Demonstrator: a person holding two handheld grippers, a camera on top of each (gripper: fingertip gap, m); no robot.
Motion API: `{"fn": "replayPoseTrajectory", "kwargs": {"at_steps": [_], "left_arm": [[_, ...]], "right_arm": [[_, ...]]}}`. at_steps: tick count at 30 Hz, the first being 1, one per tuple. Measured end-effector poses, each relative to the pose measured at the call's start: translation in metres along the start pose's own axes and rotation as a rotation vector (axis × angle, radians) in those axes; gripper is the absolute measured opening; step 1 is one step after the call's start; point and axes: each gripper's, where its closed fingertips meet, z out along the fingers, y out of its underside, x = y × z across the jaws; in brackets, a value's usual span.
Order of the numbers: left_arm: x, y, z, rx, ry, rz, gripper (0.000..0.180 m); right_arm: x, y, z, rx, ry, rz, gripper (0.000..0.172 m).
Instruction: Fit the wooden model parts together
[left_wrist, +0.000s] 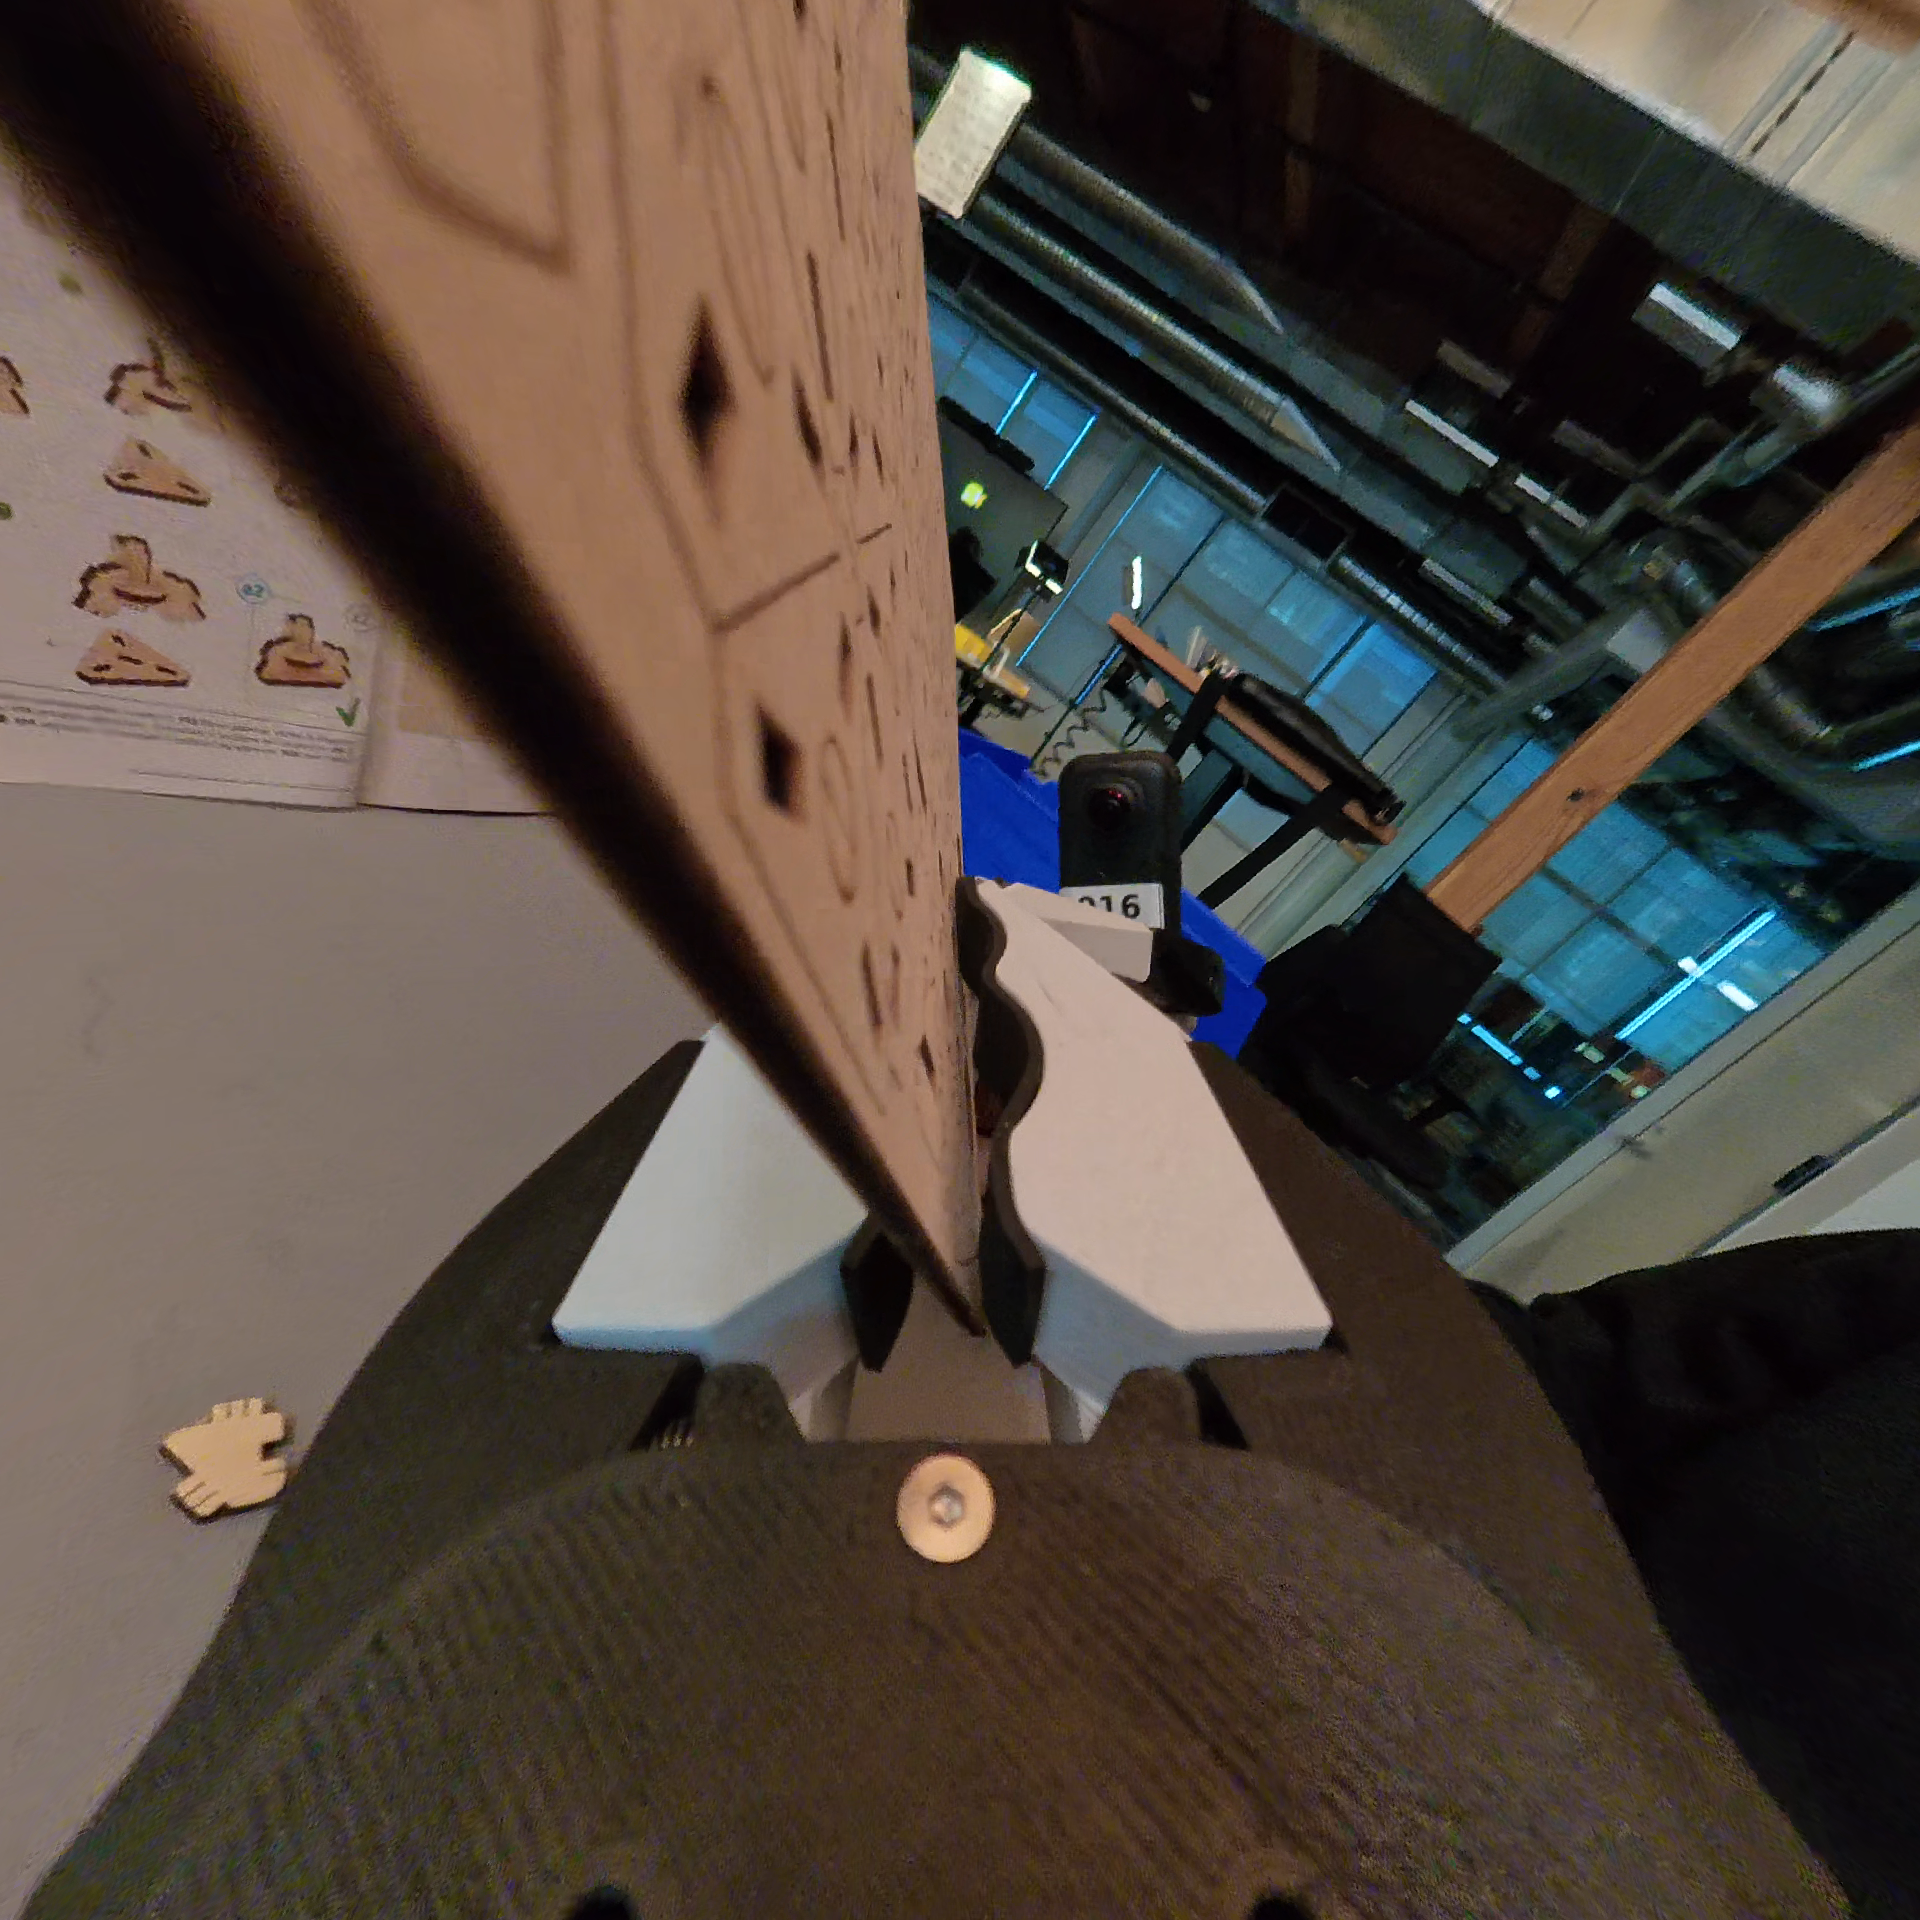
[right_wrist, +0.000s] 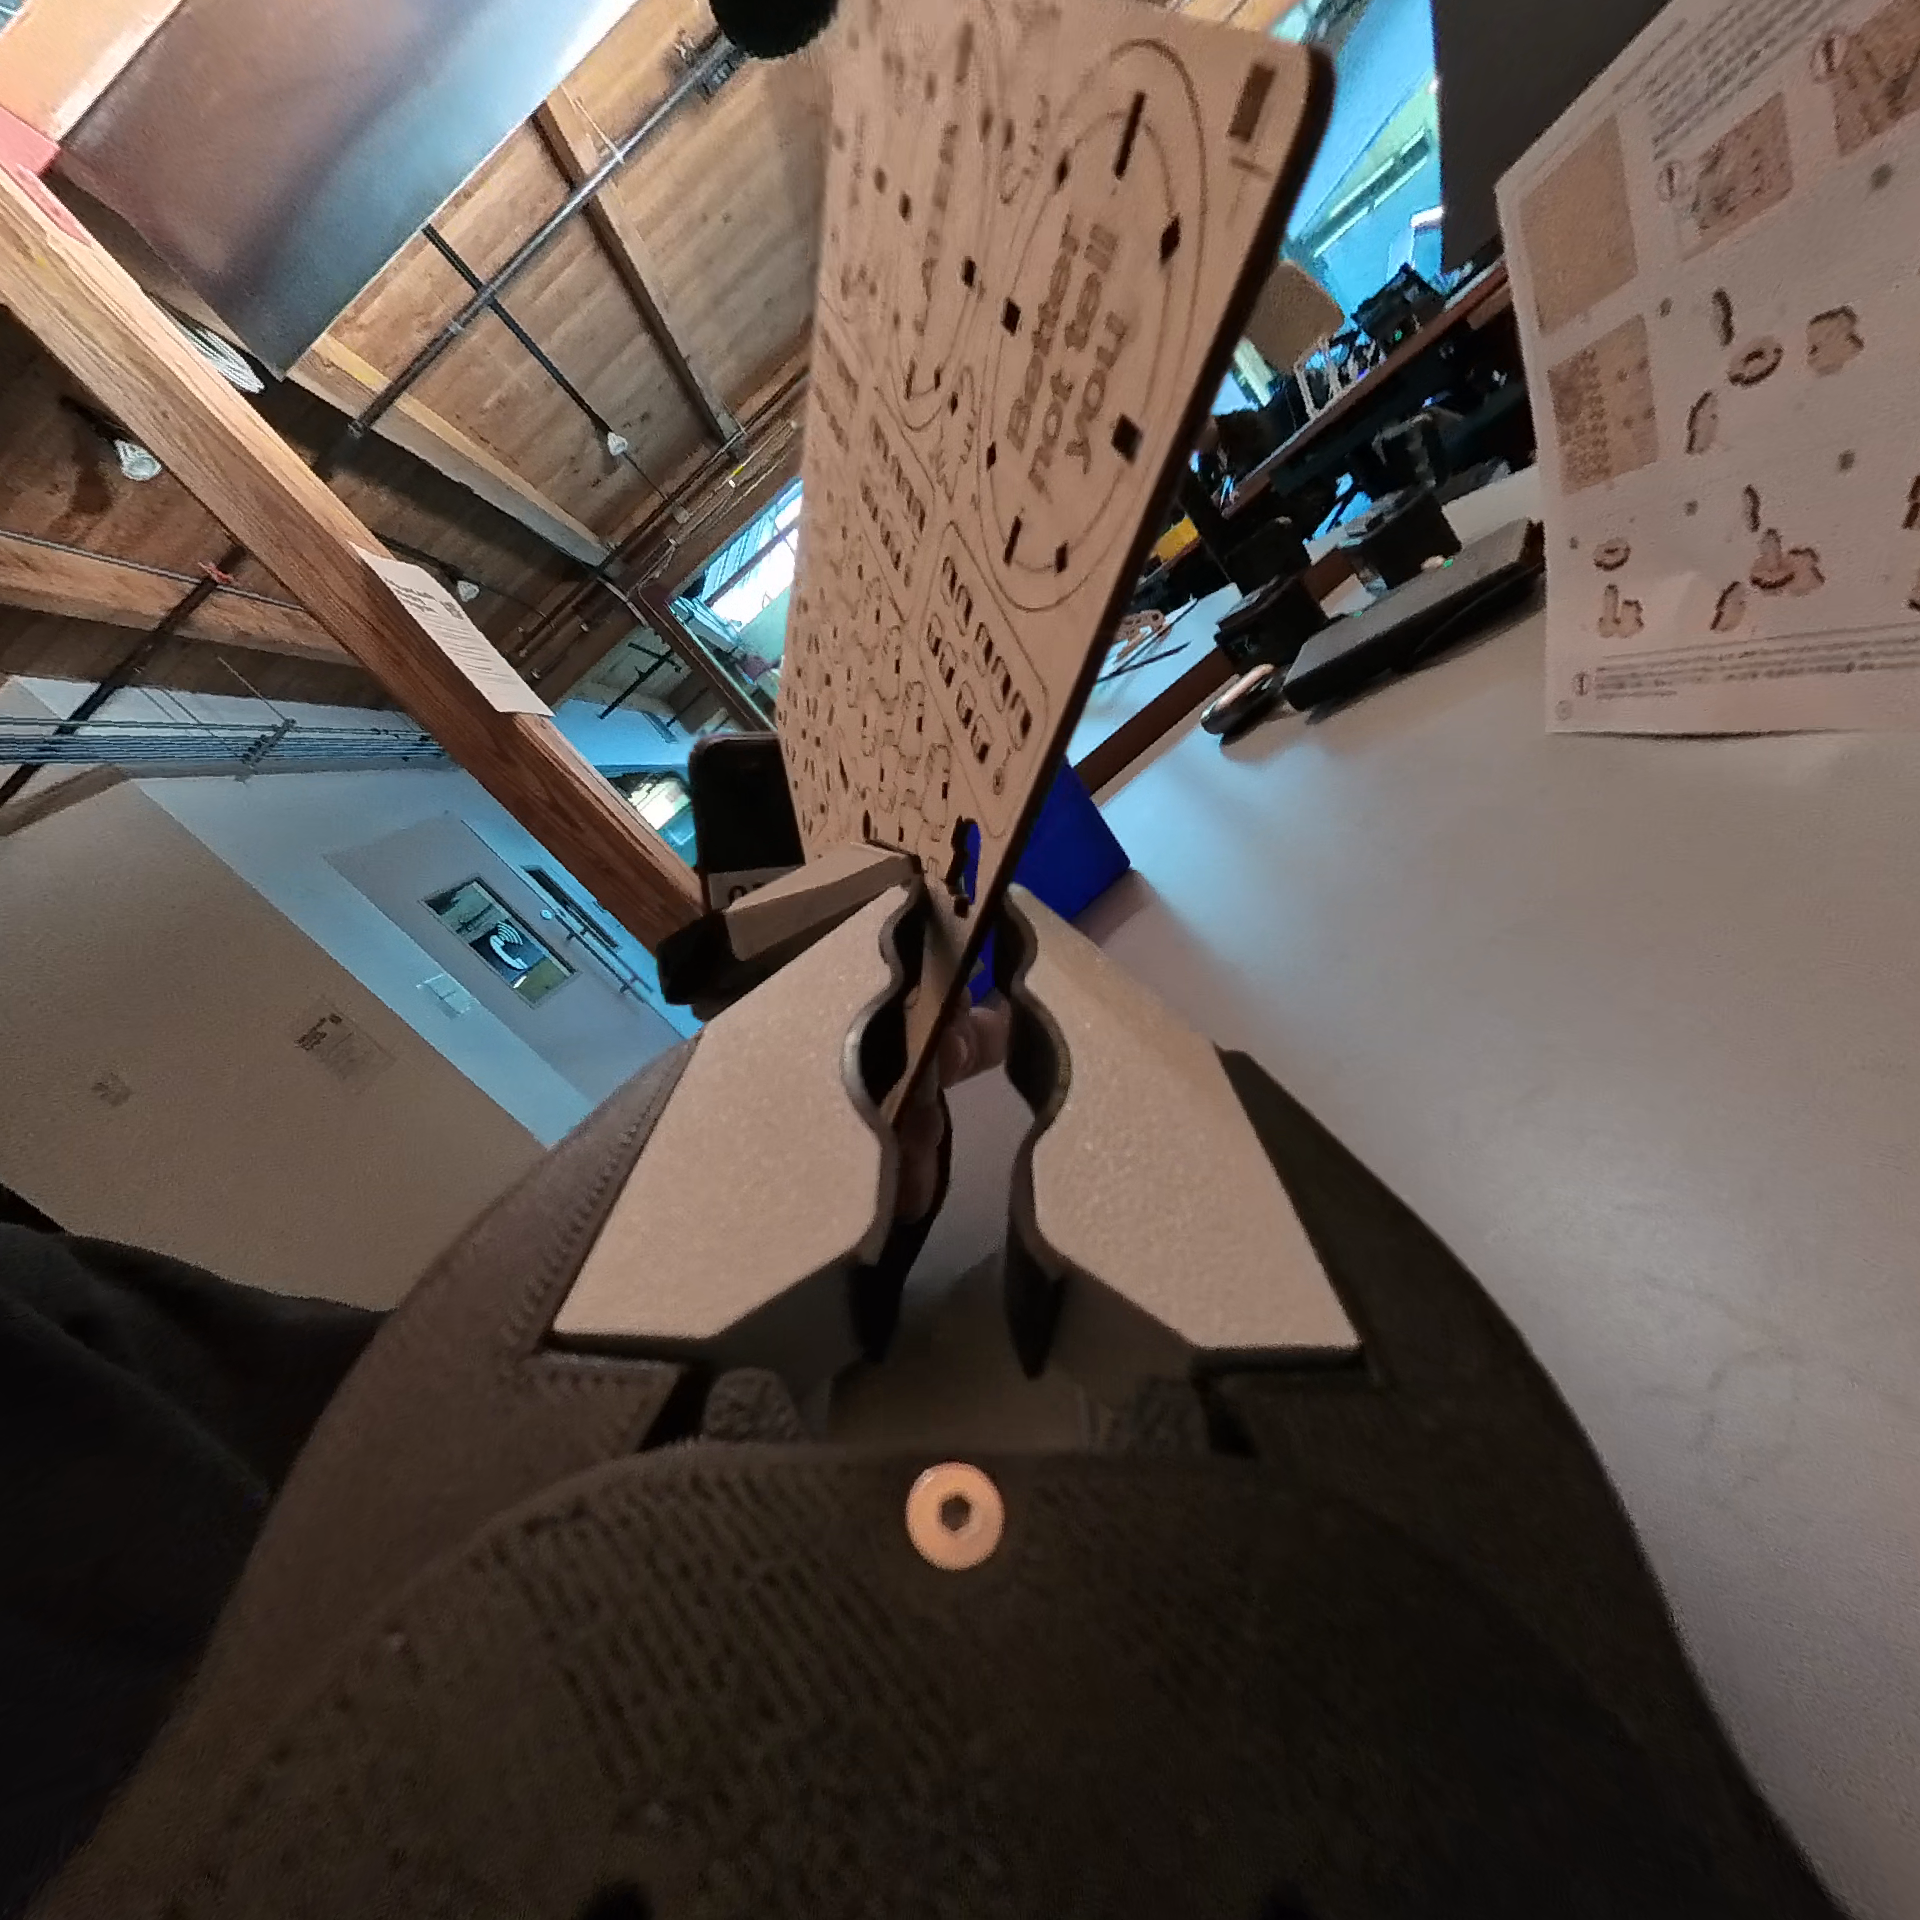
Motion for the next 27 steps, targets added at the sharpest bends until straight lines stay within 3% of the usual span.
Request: {"fn": "replayPoseTrajectory", "kwargs": {"at_steps": [3,8,13,23,27], "left_arm": [[0.0005,-0.0038,-0.0020,0.019,0.011,-0.016,0.000],[0.0034,-0.0037,-0.0017,0.017,0.037,-0.031,0.000],[0.0054,0.0002,0.0008,0.001,0.017,0.003,0.000],[0.0026,0.0021,0.0026,0.006,-0.029,0.031,0.001],[0.0076,-0.0015,0.0014,0.031,0.041,-0.052,0.000]], "right_arm": [[-0.0035,-0.0010,0.0004,-0.013,-0.002,-0.029,0.018],[-0.0060,-0.0025,-0.0019,0.028,-0.056,0.086,0.005],[-0.0075,-0.0010,-0.0058,0.005,-0.118,0.178,0.002],[-0.0015,-0.0003,-0.0066,-0.005,-0.050,0.135,0.003],[-0.0081,-0.0045,-0.0051,0.041,-0.129,0.186,0.003]]}}
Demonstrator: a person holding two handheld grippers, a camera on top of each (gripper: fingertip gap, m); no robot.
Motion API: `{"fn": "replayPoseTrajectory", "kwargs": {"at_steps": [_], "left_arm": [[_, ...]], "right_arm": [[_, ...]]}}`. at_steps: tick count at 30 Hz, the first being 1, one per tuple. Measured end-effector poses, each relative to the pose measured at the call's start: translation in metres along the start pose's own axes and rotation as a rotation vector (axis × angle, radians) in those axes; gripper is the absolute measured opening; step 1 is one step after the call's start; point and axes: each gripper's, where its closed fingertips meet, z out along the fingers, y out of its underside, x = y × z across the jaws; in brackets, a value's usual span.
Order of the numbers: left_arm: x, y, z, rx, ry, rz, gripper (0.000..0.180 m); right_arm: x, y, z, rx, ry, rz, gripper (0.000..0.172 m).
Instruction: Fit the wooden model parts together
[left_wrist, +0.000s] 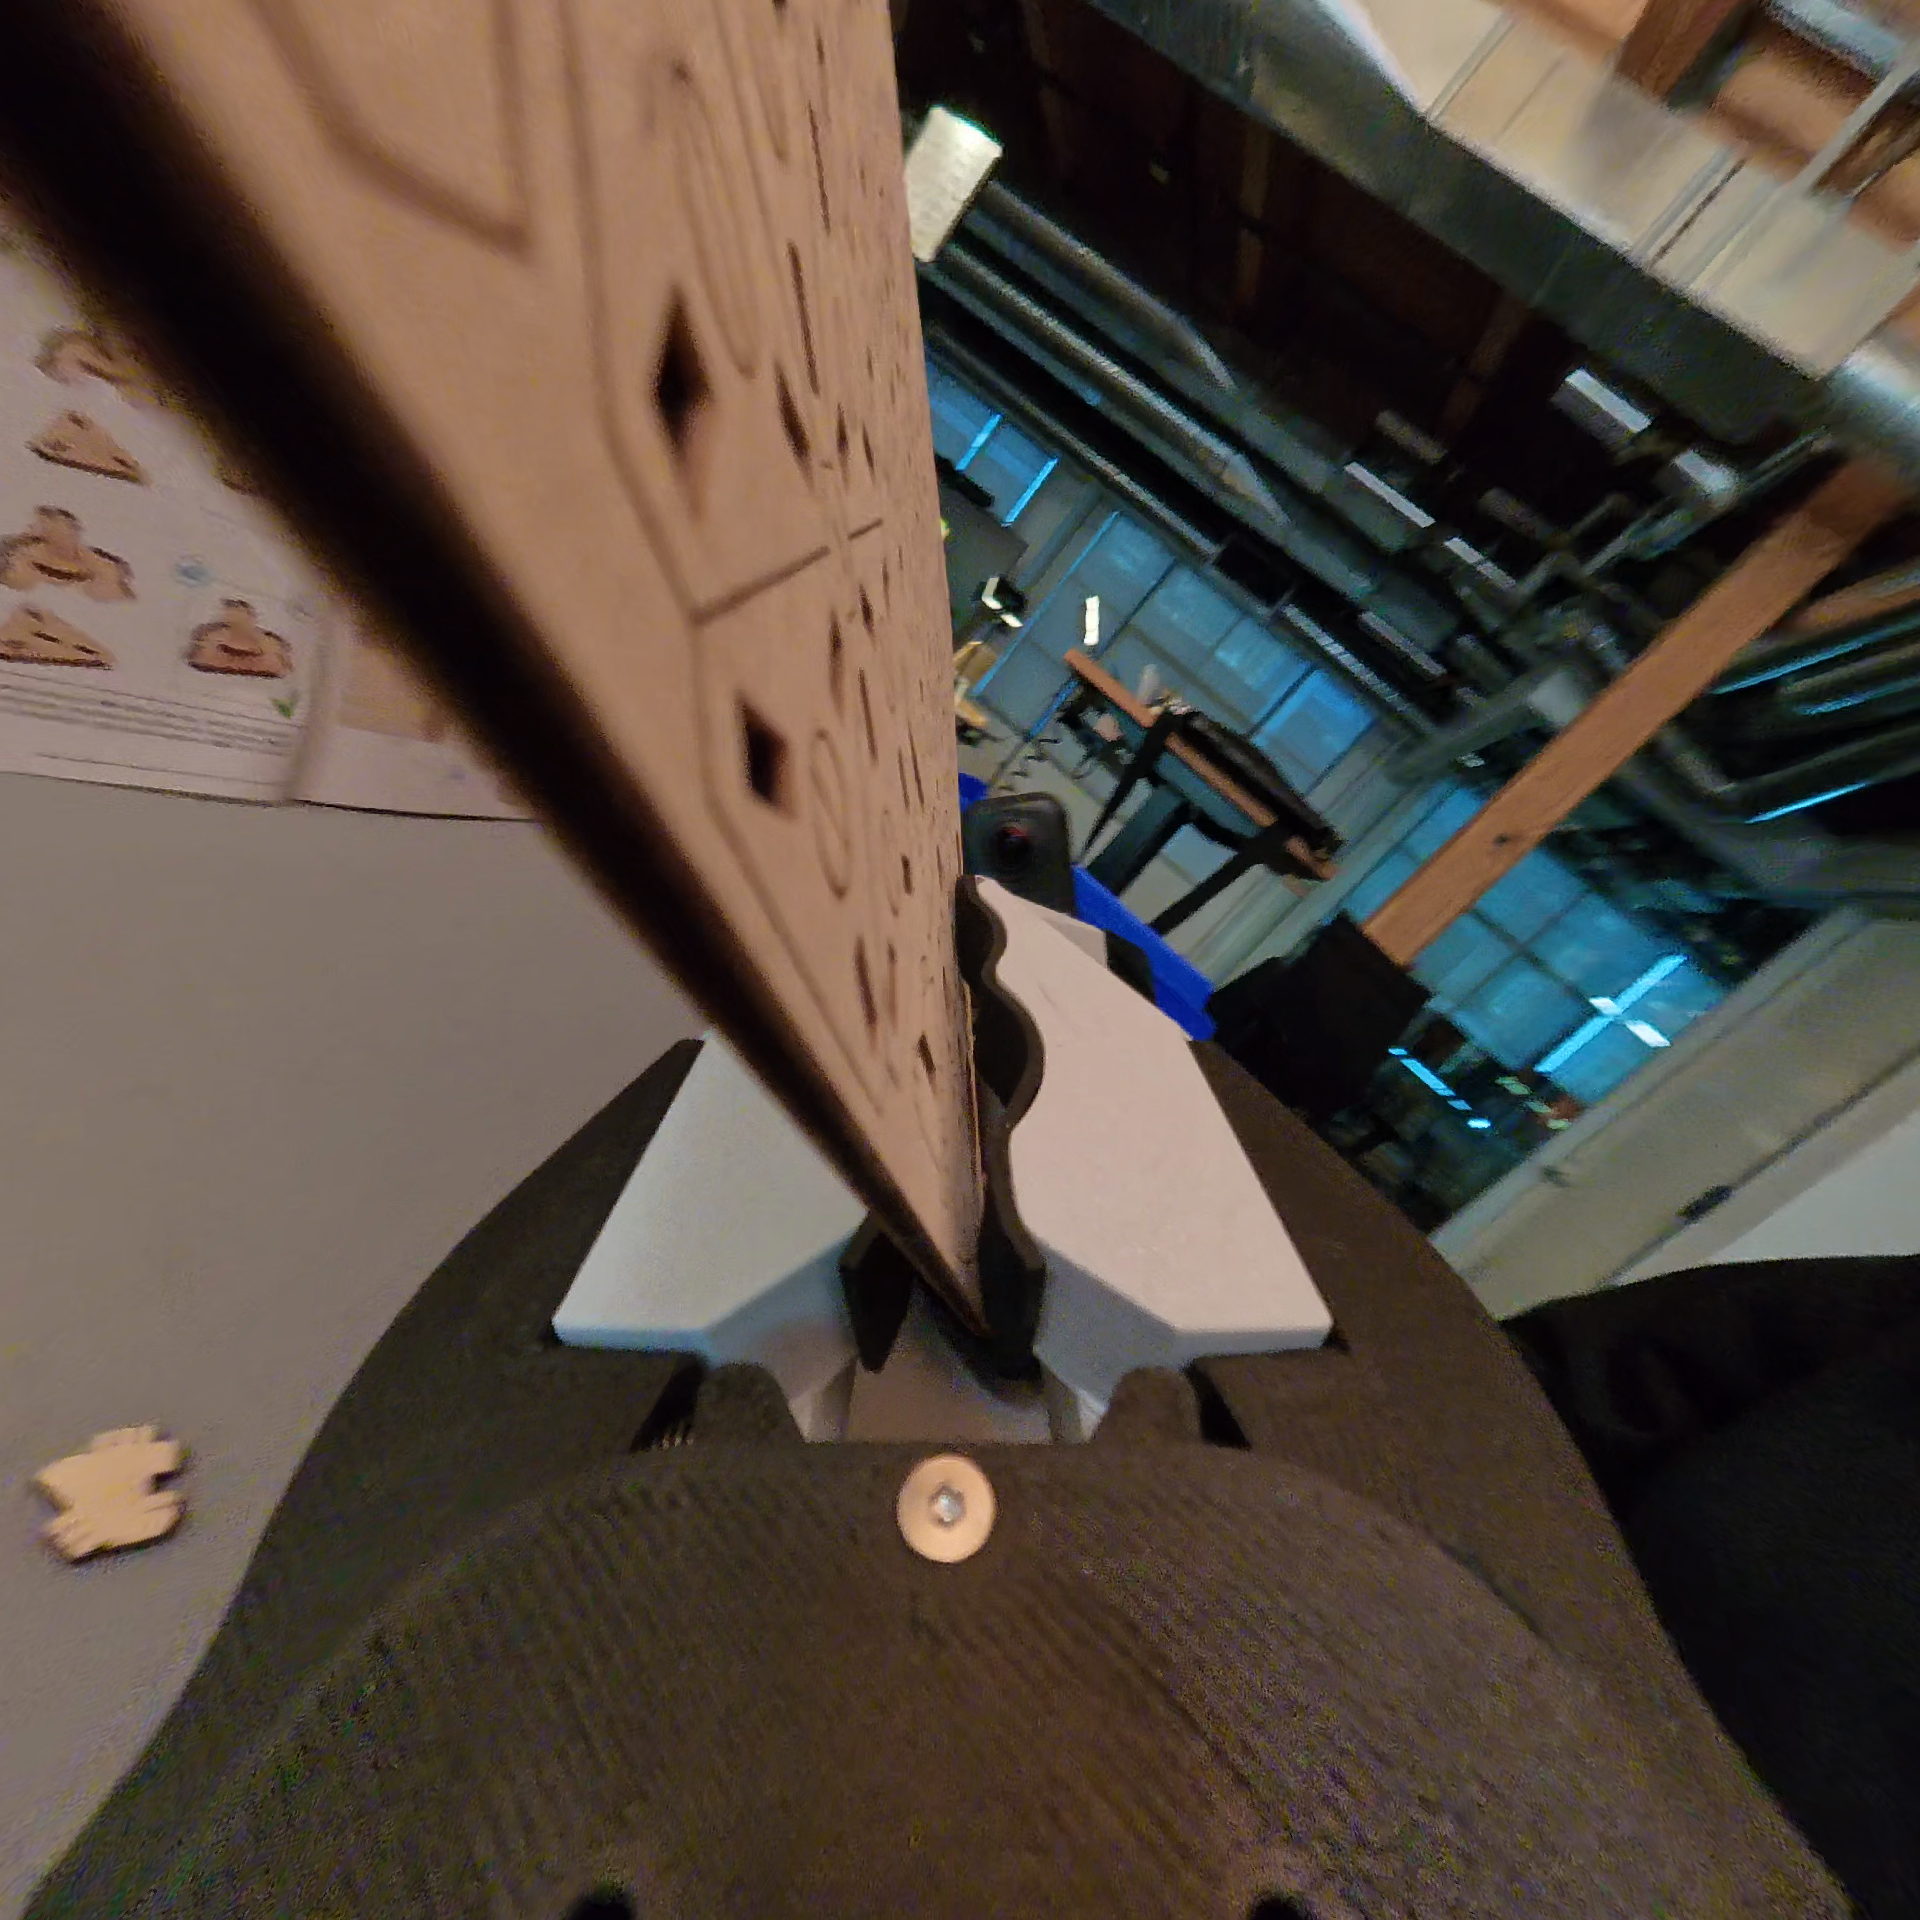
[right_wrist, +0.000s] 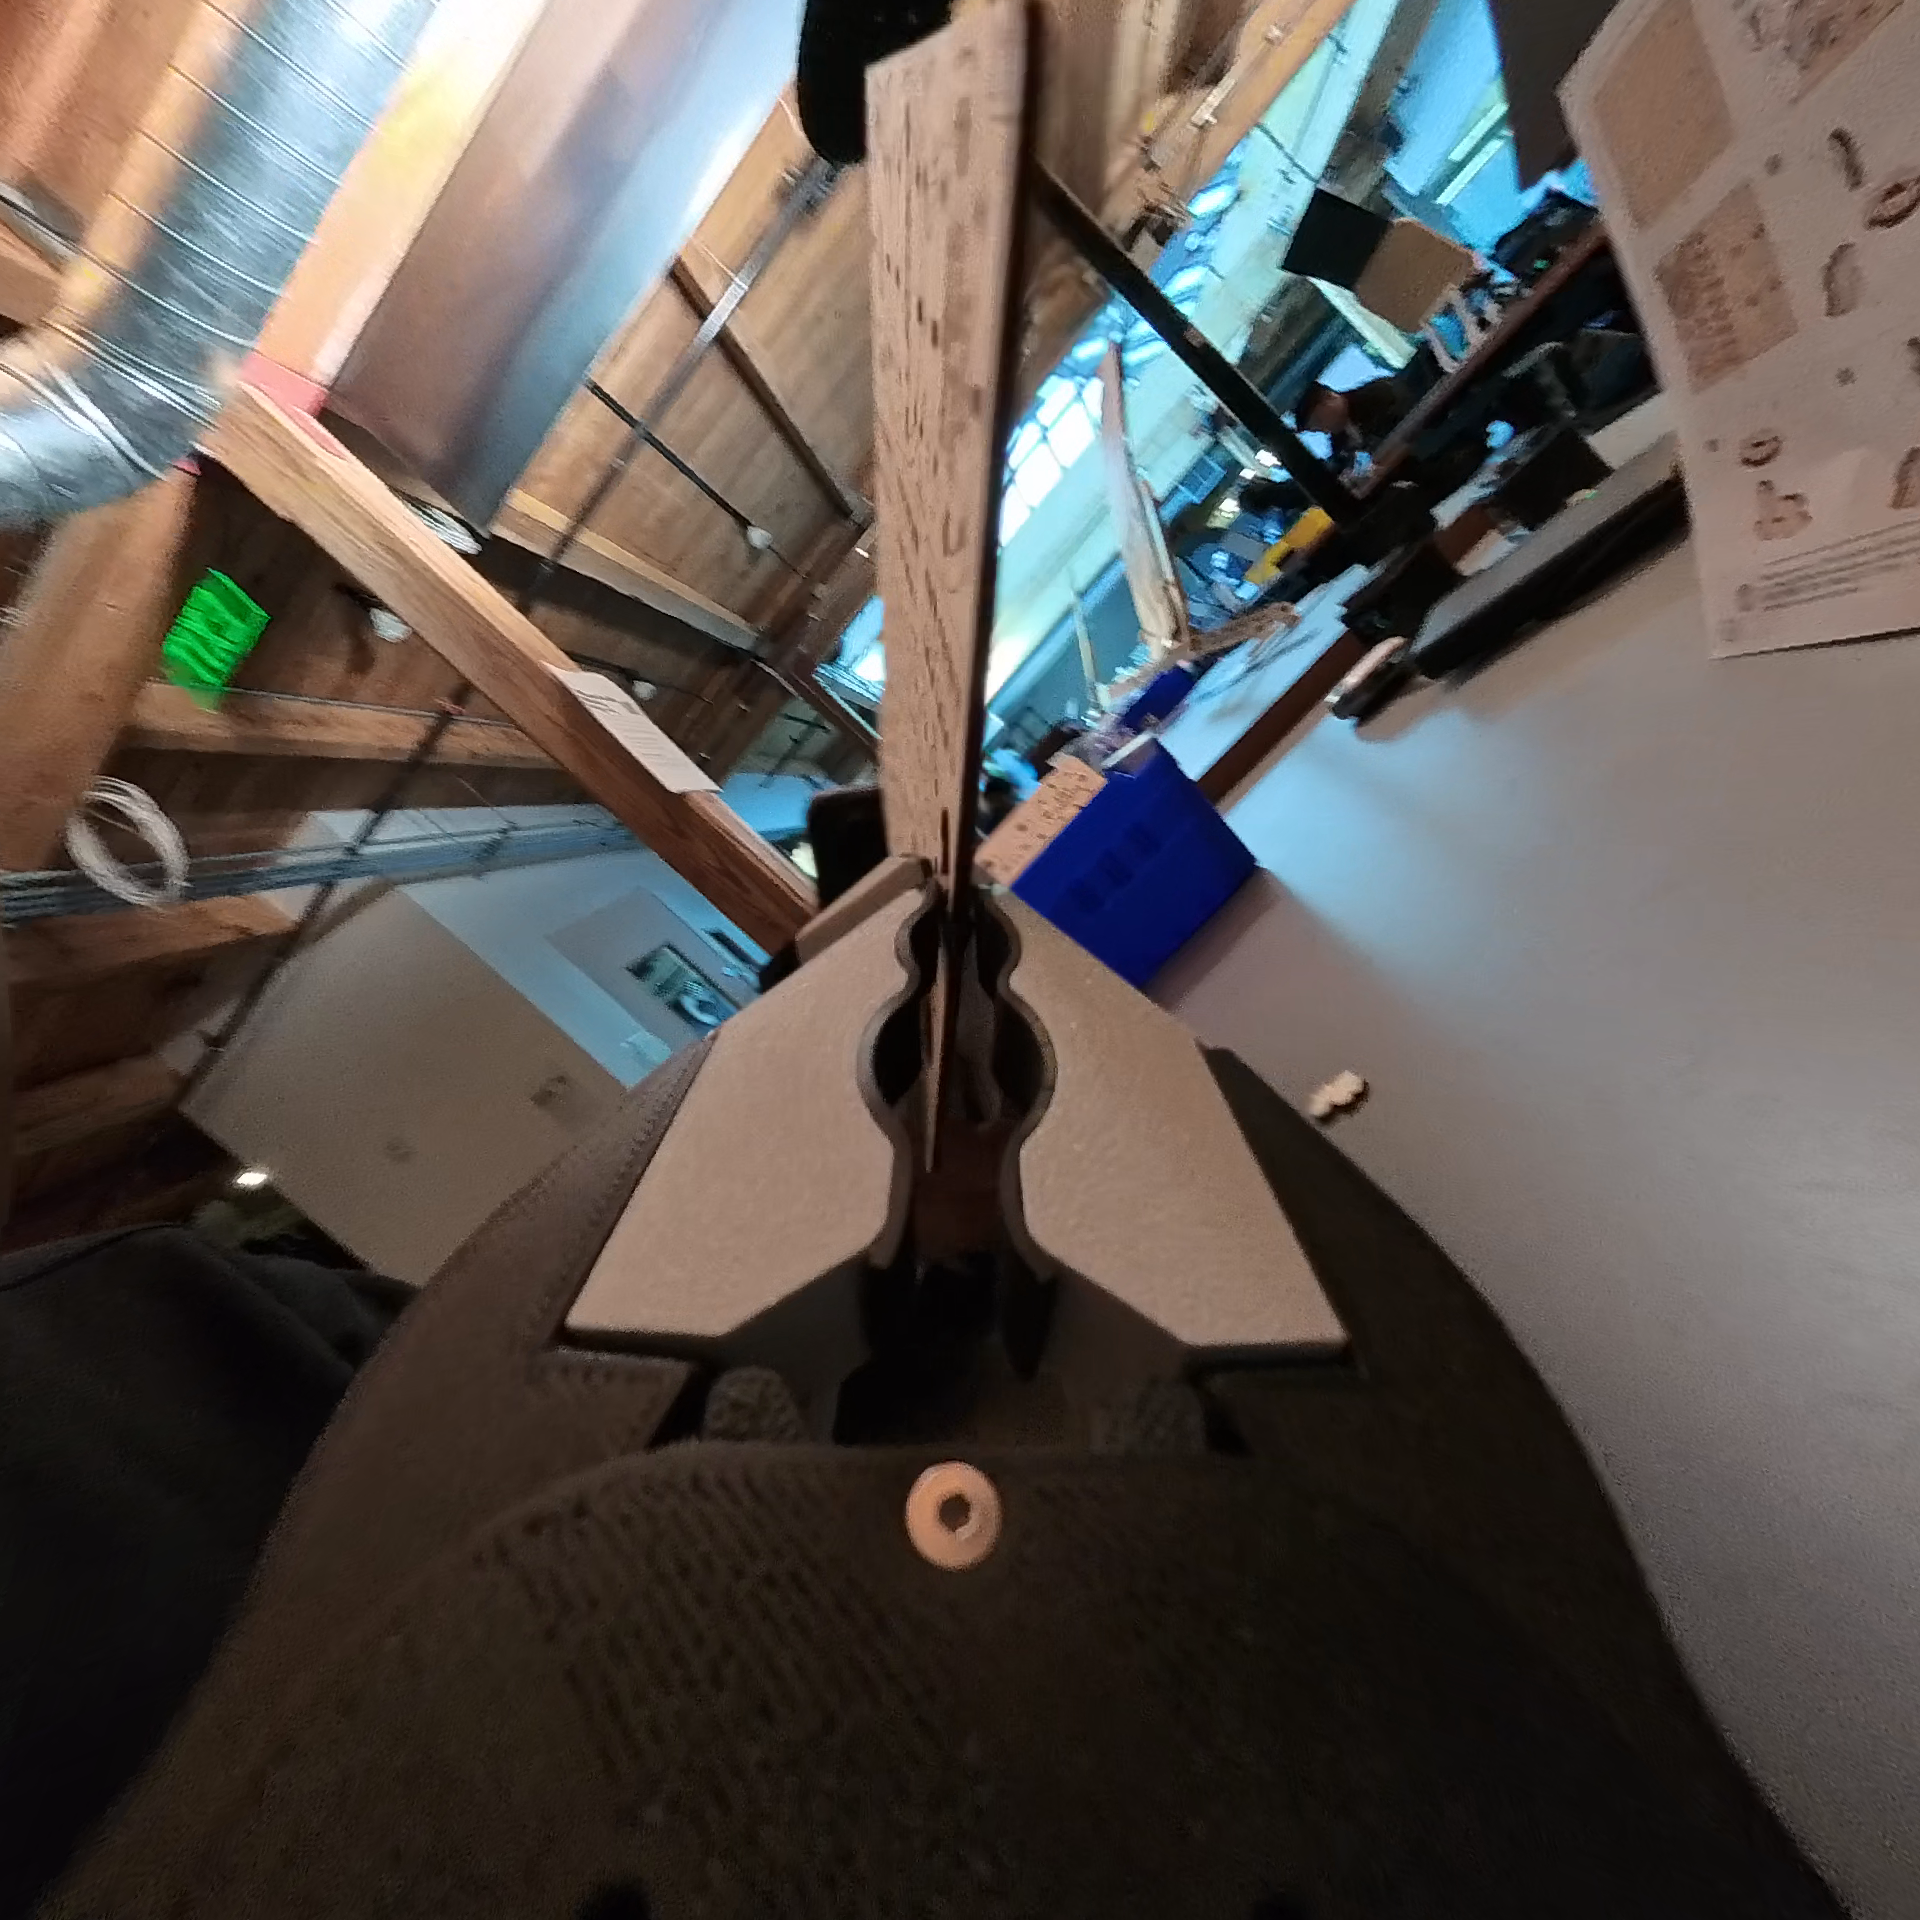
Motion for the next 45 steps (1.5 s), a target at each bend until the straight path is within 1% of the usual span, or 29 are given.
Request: {"fn": "replayPoseTrajectory", "kwargs": {"at_steps": [2,3,4,6,7,11,14,19,25,32,39,41,45], "left_arm": [[0.007,0.002,0.001,0.000,0.080,-0.082,0.001],[0.009,0.000,0.001,0.016,0.114,-0.130,0.000],[0.008,-0.001,0.000,0.027,0.132,-0.165,0.000],[0.010,-0.004,-0.002,0.042,0.160,-0.193,0.000],[0.011,-0.006,-0.003,0.049,0.172,-0.201,0.000],[0.015,-0.016,-0.009,0.104,0.268,-0.303,0.000],[0.014,-0.022,-0.013,0.136,0.312,-0.365,0.001],[0.021,-0.022,-0.013,0.130,0.370,-0.390,0.001],[0.028,-0.015,-0.009,0.089,0.399,-0.392,0.000],[0.032,-0.014,-0.010,0.074,0.441,-0.422,0.000],[0.027,-0.013,-0.010,0.062,0.423,-0.429,0.000],[0.025,-0.011,-0.010,0.050,0.402,-0.414,0.002],[0.024,-0.009,-0.010,0.037,0.392,-0.400,0.001]], "right_arm": [[-0.009,-0.003,0.001,0.037,-0.099,0.073,0.004],[-0.013,-0.004,0.001,0.052,-0.145,0.116,0.009],[-0.014,-0.004,0.002,0.056,-0.164,0.143,0.010],[-0.018,-0.004,0.003,0.046,-0.182,0.131,0.013],[-0.021,-0.003,0.003,0.036,-0.200,0.121,0.010],[-0.026,-0.006,0.002,0.048,-0.244,0.129,0.020],[-0.024,-0.009,-0.001,0.050,-0.239,0.103,0.013],[-0.025,-0.010,-0.002,0.050,-0.214,0.041,0.002],[-0.033,-0.007,0.002,0.042,-0.256,0.037,0.008],[-0.038,-0.006,0.001,0.038,-0.300,0.076,0.009],[-0.036,-0.004,0.001,0.018,-0.285,0.093,0.005],[-0.036,-0.004,-0.001,0.013,-0.289,0.094,0.000],[-0.034,-0.002,-0.001,-0.002,-0.288,0.107,0.000]]}}
